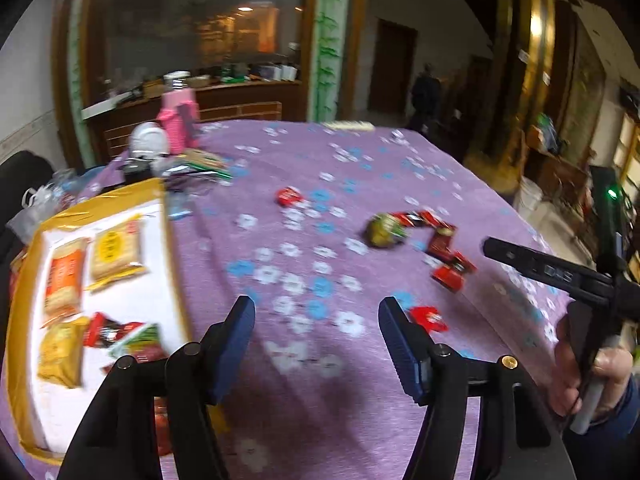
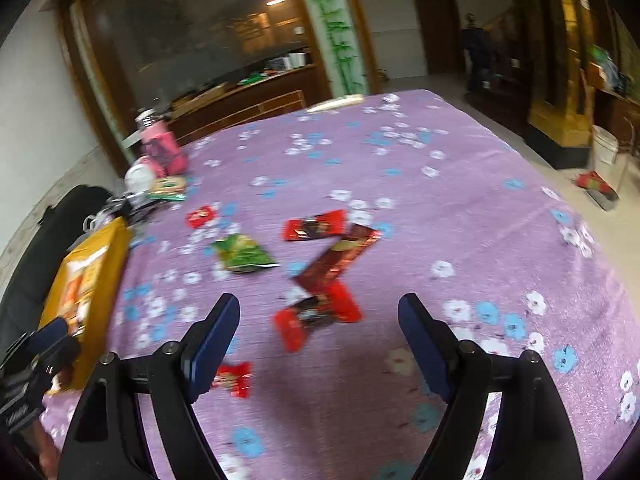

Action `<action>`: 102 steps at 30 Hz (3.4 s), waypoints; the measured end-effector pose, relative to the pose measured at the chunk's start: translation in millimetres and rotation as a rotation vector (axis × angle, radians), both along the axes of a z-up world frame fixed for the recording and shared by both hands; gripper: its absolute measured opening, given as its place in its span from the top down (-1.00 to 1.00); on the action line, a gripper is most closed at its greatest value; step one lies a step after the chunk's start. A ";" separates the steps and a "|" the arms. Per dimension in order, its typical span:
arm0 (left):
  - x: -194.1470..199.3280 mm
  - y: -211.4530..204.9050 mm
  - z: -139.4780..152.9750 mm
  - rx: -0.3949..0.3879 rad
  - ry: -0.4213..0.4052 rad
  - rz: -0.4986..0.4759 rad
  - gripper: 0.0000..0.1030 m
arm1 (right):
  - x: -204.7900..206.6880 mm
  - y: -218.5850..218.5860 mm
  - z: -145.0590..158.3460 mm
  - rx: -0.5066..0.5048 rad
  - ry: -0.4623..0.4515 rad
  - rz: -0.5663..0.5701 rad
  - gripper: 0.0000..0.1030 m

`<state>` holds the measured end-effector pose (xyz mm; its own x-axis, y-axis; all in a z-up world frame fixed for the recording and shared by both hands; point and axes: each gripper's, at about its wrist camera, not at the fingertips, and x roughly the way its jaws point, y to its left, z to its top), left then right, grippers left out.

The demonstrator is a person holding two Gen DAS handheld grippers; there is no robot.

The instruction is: Organize snacks

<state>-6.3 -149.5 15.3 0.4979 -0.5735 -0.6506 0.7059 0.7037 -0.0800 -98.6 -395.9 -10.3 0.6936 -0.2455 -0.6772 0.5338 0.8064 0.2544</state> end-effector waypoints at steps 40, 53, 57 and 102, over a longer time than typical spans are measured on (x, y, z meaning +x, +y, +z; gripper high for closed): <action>33.1 -88.1 -51.9 0.067 0.177 -0.080 0.54 | -8.0 -36.0 -24.1 0.215 -0.012 -0.096 -0.34; 44.0 -64.4 -29.6 -0.016 0.121 0.017 0.54 | 63.3 5.5 -27.6 0.039 0.292 -0.074 0.00; 44.4 -66.8 -29.4 -0.013 0.114 0.016 0.54 | 81.6 20.1 -28.9 -0.072 0.332 -0.043 0.44; 25.6 -69.0 -25.3 0.047 -0.062 0.068 0.54 | 76.0 48.6 1.5 -0.058 -0.011 0.219 0.70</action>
